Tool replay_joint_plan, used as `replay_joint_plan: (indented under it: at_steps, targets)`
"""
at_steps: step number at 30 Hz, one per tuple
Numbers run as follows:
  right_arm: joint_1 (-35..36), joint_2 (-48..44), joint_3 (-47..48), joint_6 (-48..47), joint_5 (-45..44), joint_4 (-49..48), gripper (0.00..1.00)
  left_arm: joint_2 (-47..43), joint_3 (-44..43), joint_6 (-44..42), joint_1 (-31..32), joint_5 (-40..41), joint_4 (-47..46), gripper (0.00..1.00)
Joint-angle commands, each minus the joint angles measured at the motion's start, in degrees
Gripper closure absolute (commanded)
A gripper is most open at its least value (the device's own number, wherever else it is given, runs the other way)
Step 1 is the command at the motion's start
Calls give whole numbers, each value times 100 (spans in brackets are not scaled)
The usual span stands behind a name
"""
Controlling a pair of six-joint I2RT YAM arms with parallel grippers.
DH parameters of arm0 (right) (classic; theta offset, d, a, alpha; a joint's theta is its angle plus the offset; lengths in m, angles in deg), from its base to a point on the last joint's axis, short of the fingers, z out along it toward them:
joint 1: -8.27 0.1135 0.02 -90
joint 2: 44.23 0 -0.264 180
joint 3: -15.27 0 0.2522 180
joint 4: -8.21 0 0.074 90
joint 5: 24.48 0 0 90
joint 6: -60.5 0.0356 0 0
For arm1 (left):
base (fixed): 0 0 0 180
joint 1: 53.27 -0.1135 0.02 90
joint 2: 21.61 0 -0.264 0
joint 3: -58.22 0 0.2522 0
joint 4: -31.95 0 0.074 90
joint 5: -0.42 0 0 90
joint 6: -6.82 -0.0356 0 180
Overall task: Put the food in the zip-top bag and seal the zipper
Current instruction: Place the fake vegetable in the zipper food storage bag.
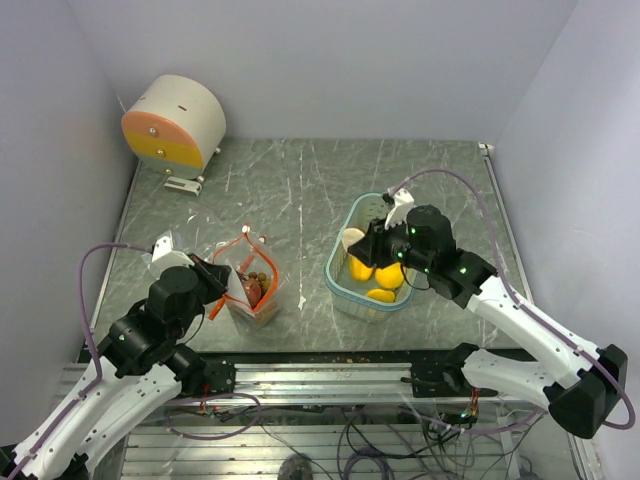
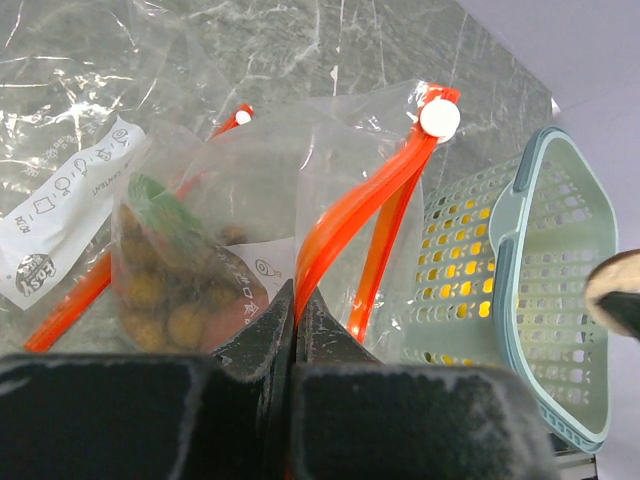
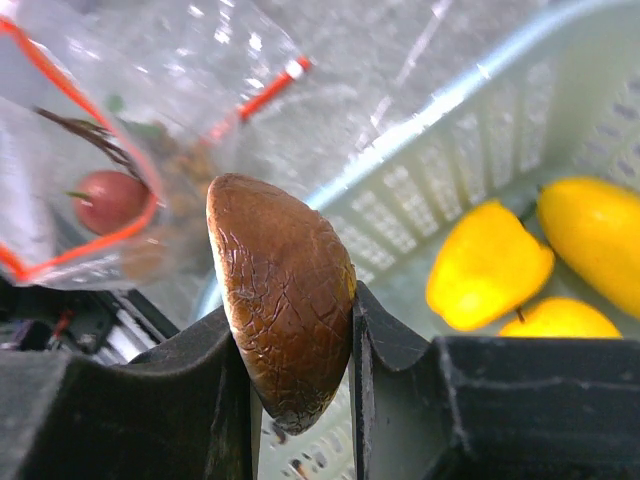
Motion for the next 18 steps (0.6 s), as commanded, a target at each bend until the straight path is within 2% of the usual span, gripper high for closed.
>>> replay_joint_plan:
  at_steps: [1,6,8,11,18]
  targets:
    - [273,166,664,-7,454,-318,100,18,-147,18,-3,-101,-255,93]
    - [1705,1202,1294,-66,25,-1027,100,27,-146,86,-3,-187,-330,93]
    - [2053,1631,1538,-90,-27,-1263,100,23,-166,89,-4,-195,-322,93]
    - [2272,2189,1757,-50,-24,-1642,100,17,-208,84,-3,-190,-287,93]
    - [2596,3349,2348,-169,-499,-1609,100,36,-333,48,-4,-235,-271,93]
